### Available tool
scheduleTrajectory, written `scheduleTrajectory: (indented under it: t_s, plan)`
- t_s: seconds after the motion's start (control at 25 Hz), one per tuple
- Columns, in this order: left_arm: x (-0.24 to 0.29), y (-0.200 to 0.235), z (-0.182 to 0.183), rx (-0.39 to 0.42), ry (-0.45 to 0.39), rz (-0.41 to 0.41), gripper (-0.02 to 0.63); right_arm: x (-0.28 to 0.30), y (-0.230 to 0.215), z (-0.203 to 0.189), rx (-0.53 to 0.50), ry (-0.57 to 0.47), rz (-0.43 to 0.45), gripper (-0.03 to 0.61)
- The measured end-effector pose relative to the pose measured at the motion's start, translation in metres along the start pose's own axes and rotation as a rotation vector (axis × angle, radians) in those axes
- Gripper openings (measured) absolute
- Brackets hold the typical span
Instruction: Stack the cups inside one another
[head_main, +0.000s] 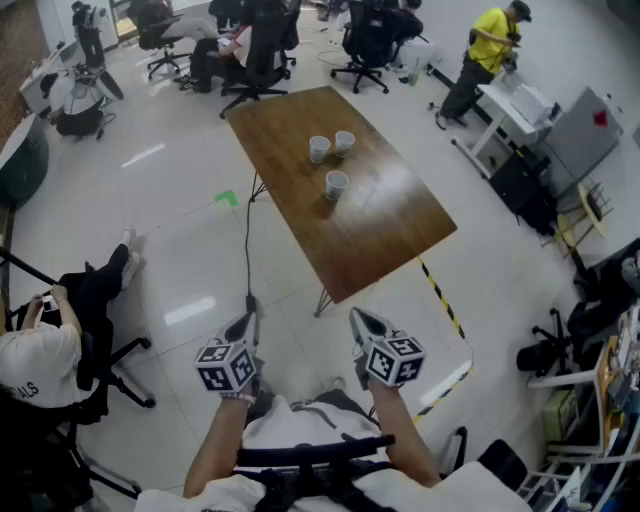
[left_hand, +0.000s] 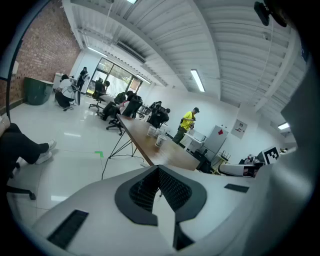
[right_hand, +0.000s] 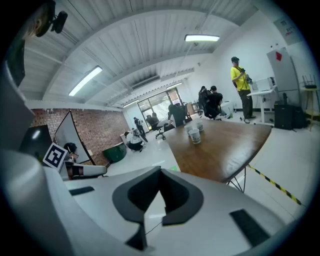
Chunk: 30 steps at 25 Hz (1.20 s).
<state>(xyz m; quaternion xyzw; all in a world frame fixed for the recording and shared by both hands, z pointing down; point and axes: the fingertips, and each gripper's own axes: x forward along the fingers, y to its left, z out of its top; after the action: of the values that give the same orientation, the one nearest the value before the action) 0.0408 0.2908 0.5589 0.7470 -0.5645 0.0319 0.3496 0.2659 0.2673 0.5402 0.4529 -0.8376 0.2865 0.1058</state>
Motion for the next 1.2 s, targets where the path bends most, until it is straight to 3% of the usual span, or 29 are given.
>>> scheduleTrajectory:
  t_s: [1.2]
  plan:
    - [-0.011, 0.019, 0.000, -0.003, 0.009, -0.002, -0.003, 0.012, 0.022, -0.008, 0.005, 0.009, 0.008, -0.002]
